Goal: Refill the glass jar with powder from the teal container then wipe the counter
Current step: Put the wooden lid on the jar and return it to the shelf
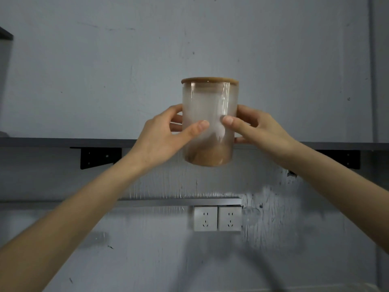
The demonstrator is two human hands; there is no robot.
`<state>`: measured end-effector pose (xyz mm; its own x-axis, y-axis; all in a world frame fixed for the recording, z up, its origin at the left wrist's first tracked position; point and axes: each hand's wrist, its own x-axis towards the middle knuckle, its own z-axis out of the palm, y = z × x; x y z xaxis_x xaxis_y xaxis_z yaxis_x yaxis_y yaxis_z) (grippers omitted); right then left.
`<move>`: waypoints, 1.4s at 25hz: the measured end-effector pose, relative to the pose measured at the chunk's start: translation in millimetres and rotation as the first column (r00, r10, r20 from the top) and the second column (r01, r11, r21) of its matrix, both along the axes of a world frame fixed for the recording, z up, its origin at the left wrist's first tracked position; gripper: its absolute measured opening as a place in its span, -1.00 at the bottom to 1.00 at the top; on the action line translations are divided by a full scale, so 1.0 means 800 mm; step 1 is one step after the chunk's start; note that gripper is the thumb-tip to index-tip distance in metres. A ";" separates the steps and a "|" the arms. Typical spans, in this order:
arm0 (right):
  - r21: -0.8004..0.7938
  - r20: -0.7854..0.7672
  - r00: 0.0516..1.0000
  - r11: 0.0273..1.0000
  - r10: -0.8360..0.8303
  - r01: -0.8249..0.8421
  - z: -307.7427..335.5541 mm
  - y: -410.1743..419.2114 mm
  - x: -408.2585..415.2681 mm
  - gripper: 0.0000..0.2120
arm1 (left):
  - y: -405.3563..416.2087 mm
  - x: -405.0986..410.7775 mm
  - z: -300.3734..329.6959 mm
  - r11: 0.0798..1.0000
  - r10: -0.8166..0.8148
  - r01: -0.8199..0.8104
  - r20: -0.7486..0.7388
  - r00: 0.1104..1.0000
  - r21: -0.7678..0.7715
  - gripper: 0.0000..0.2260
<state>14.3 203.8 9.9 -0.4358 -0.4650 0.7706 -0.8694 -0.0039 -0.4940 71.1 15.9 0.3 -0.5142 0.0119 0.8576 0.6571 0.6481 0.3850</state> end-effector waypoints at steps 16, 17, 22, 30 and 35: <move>-0.140 0.074 0.993 0.985 -0.088 0.098 0.039 -0.025 -0.073 -0.52 | 0.008 -0.087 0.048 0.995 0.036 -0.043 0.081 0.996 0.091 -0.50; -0.137 0.077 0.991 0.984 -0.106 0.116 0.038 -0.028 -0.077 -0.50 | 0.006 -0.092 0.047 0.995 0.025 -0.034 0.090 0.996 0.099 -0.51; -0.172 0.086 0.983 0.969 -0.164 0.177 0.036 -0.040 -0.094 -0.47 | -0.002 -0.109 0.045 0.993 -0.013 0.000 0.104 0.995 0.120 -0.53; -0.089 0.162 0.978 0.985 -0.134 0.150 0.032 -0.037 -0.117 -0.50 | -0.010 -0.129 0.045 0.996 0.079 -0.085 0.140 0.987 0.041 -0.44; 0.060 0.050 0.949 0.949 -0.312 0.309 0.030 -0.043 -0.120 -0.47 | -0.011 -0.136 0.040 0.975 0.209 -0.198 0.117 0.971 -0.098 -0.40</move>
<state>-82.0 169.8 34.3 -0.6081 -0.3370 0.7188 -0.7934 0.2880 -0.5362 -37.4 6.9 32.7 -0.6168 -0.0337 0.7864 0.4579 0.7973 0.3933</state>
